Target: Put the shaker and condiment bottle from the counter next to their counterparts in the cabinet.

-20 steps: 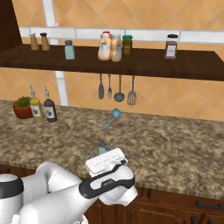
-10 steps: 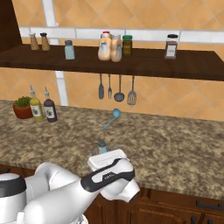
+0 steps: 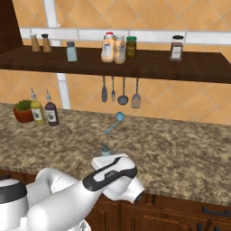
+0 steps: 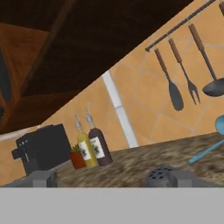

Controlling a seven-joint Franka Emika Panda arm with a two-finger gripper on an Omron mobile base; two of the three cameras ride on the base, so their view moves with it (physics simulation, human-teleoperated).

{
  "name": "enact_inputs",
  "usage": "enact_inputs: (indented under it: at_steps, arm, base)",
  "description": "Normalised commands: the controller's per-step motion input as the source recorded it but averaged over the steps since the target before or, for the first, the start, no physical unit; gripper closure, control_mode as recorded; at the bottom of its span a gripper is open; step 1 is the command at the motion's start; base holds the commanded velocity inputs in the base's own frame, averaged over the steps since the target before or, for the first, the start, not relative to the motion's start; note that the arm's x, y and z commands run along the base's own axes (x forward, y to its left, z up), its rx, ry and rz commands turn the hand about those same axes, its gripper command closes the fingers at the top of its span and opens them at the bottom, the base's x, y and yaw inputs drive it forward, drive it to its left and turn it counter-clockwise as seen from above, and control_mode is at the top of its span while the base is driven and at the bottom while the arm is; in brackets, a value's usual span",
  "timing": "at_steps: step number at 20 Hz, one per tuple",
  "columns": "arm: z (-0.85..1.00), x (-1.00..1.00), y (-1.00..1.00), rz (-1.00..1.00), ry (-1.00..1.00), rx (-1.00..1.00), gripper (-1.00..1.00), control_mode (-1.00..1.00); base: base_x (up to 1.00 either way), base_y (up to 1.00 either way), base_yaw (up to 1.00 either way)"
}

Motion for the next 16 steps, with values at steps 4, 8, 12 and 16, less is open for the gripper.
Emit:
enact_inputs:
  at_steps: [4, 8, 12, 16]
  arm:
    - [-0.26, 0.0, 0.04, 0.0, 0.0, -0.06, -1.0, -1.0]
    - [-0.15, 0.0, 0.05, 0.0, 0.0, -0.03, -1.0, -1.0]
    - [-0.07, 0.08, 0.06, 0.0, 0.0, -0.02, -1.0, -1.0]
    - [-0.08, 0.16, 0.12, 0.0, 0.0, -0.04, -1.0, -1.0]
  base:
    - [0.0, 0.0, 0.0]
    - [0.0, 0.0, 0.0]
    - [0.0, 0.0, 0.0]
    - [0.0, 0.0, 0.0]
